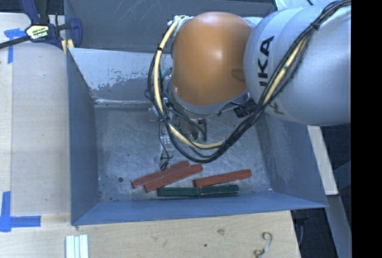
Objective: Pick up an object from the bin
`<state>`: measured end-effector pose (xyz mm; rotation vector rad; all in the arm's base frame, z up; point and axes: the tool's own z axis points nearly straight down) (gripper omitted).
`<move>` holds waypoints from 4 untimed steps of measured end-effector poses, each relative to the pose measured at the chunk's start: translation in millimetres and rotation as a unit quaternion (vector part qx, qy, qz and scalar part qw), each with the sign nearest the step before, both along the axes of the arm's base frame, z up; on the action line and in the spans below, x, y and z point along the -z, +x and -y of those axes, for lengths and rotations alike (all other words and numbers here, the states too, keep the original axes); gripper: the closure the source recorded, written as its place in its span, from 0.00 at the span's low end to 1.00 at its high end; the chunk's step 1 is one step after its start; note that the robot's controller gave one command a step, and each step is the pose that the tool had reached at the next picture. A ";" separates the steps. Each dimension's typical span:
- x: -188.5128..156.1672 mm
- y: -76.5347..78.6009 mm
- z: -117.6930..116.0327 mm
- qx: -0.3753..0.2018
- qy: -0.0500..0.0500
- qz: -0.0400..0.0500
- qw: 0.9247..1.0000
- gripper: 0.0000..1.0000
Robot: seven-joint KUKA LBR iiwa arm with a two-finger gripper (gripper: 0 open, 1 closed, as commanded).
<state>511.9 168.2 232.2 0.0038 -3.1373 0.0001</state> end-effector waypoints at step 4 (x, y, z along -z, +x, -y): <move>162.3 11.0 85.8 -0.142 0.001 0.002 0.990 0.00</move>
Offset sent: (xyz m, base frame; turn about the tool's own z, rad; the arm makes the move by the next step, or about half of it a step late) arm -0.0082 -0.0846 -0.1622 -0.3143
